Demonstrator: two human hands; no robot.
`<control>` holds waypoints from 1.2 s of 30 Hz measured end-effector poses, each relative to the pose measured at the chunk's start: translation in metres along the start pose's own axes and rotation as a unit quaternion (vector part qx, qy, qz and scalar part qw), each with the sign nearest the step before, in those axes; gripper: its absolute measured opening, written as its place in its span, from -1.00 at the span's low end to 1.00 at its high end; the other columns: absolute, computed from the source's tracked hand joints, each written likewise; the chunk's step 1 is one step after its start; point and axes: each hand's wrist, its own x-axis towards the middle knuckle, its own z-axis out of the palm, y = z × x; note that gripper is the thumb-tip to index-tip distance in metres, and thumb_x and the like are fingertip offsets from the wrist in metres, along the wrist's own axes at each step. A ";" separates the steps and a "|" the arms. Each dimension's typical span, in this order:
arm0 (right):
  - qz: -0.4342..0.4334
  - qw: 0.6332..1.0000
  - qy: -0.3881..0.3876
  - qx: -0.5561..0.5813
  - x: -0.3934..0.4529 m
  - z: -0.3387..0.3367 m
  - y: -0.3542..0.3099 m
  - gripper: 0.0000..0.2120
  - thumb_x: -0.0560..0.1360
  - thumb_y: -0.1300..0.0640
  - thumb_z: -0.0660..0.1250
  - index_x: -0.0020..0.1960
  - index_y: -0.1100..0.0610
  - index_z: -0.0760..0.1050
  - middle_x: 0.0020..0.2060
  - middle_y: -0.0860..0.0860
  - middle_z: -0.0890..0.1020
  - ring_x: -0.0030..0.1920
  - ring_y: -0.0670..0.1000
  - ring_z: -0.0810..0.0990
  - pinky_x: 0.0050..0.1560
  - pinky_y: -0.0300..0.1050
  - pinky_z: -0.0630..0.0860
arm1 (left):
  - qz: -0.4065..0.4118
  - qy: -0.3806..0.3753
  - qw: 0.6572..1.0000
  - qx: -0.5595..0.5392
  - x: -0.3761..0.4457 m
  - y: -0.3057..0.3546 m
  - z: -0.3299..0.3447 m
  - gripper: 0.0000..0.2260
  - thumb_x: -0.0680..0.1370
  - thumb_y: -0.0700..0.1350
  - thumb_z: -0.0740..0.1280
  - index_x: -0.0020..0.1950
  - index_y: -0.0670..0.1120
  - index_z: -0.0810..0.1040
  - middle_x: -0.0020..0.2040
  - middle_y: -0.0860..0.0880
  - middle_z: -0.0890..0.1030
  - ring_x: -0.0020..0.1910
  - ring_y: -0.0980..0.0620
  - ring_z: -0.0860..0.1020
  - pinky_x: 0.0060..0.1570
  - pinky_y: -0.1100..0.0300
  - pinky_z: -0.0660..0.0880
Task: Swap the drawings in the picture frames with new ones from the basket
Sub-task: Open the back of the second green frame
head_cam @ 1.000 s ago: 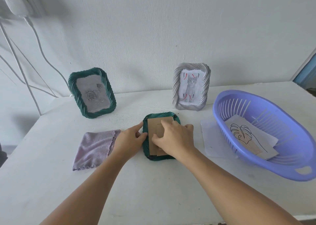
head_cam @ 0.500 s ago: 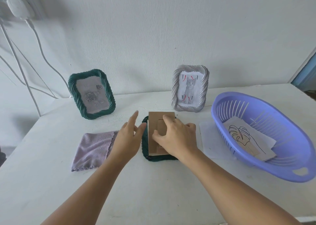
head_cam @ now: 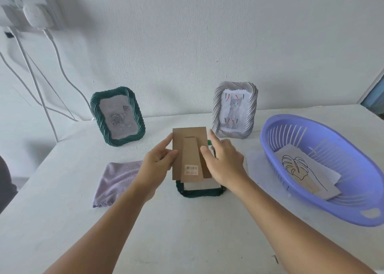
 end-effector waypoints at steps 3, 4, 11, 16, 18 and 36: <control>-0.011 0.991 -0.077 0.105 0.002 0.001 -0.004 -0.44 0.69 -0.10 0.13 0.65 -0.17 0.04 0.02 -0.12 0.55 0.03 -0.08 0.52 0.42 0.08 0.29 | 0.004 0.011 1.000 0.017 -0.001 -0.003 -0.009 -0.54 0.68 -0.17 0.29 0.54 0.18 0.37 -0.19 0.07 0.62 -0.13 0.11 0.55 0.08 0.06 0.53; -0.020 0.990 -0.078 0.116 0.002 0.003 -0.005 -0.43 0.69 -0.08 0.15 0.64 -0.17 0.05 0.00 -0.14 0.55 -0.02 -0.12 0.51 0.41 0.06 0.32 | 0.003 0.013 1.000 0.023 -0.002 -0.004 -0.011 -0.54 0.68 -0.18 0.29 0.55 0.16 0.36 -0.18 0.05 0.62 -0.12 0.09 0.55 0.09 0.04 0.54; -0.050 0.992 -0.097 0.058 0.007 0.021 -0.013 -0.40 0.67 -0.06 0.23 0.64 -0.12 0.09 -0.10 -0.11 0.55 -0.11 -0.14 0.51 0.29 -0.02 0.38 | -0.067 -0.036 0.987 0.141 -0.022 -0.012 -0.035 -0.39 0.64 -0.05 0.36 0.53 0.41 0.16 -0.06 0.03 0.60 -0.39 0.12 0.47 -0.44 0.15 0.41; -0.065 0.989 -0.128 0.027 0.010 0.034 -0.027 -0.36 0.64 -0.06 0.27 0.64 -0.08 0.09 -0.17 -0.12 0.51 -0.01 -0.01 0.55 0.29 0.06 0.41 | -0.082 -0.017 0.976 0.201 -0.023 -0.014 -0.055 -0.37 0.64 -0.04 0.34 0.56 0.40 0.10 -0.07 0.01 0.54 -0.43 0.11 0.49 -0.56 0.17 0.41; -0.076 0.988 -0.137 0.002 0.012 0.041 -0.036 -0.34 0.63 -0.08 0.27 0.64 -0.07 0.07 -0.14 -0.12 0.53 0.01 -0.01 0.55 0.30 0.05 0.37 | -0.081 -0.009 0.970 0.229 -0.022 -0.014 -0.065 -0.38 0.65 -0.05 0.33 0.57 0.36 0.11 -0.11 0.03 0.52 -0.34 0.08 0.51 -0.41 0.11 0.49; -0.173 0.939 -0.141 -0.261 0.018 0.078 -0.068 -0.53 0.59 -0.19 0.22 0.45 -0.05 0.42 0.22 0.09 0.44 0.25 0.17 0.37 0.18 0.15 0.22 | -0.070 -0.016 0.871 0.486 -0.017 -0.014 -0.100 -0.62 0.61 -0.03 0.28 0.42 -0.08 0.47 -0.12 -0.02 0.56 -0.12 0.01 0.52 -0.10 0.10 0.44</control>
